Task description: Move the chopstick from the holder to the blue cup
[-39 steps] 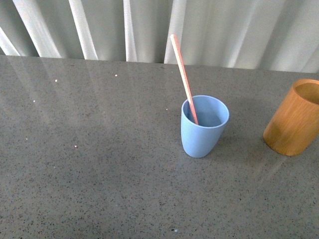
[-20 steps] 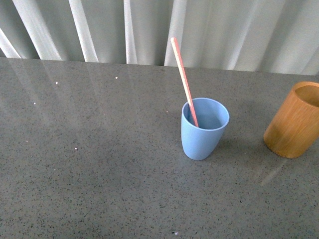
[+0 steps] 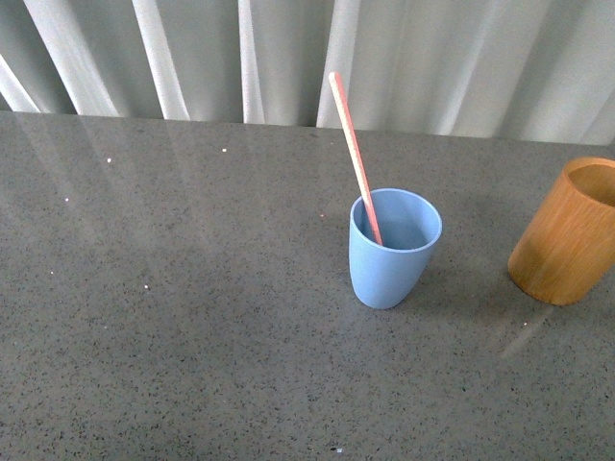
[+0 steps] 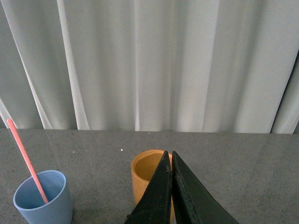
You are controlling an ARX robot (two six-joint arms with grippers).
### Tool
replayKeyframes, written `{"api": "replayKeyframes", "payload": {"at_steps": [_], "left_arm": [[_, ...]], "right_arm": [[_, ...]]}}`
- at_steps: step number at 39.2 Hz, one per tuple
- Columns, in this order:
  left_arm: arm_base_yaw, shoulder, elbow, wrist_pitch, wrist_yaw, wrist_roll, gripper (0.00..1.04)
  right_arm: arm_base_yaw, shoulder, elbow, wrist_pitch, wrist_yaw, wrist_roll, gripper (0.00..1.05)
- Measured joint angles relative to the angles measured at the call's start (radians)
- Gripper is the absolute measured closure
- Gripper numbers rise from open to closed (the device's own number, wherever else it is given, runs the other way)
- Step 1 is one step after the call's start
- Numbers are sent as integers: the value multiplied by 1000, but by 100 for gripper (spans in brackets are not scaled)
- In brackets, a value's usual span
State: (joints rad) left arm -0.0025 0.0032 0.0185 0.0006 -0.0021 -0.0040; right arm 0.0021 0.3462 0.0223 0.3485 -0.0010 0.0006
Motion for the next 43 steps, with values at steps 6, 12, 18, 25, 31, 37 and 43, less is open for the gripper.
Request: {"api": "replayKeyframes", "payload": {"at_steps": [6,12,18,25,31,37,43], "left_arm": [[0,0,0,0,0,0,7],[0,0,0,0,0,0,7],[0,0,0,0,0,0,7],[0,0,0,0,0,0,7],[0,-1,0,0,0,0,7],[0,-1,0,0,0,0,7],[0,-1,0,0,0,0,7]], "right_arm": [[0,-69,0,-67,0,0,104],[0,-121,0,-120,0,0,104],[0,-154,0,-153,0,0,104],[0,-243,1,-267,0,0,104],[0,-341,0,-345,2,0,104],[0,-342,0,-346,2,0,104],[0,-342,0,-346,2,0,84]]}}
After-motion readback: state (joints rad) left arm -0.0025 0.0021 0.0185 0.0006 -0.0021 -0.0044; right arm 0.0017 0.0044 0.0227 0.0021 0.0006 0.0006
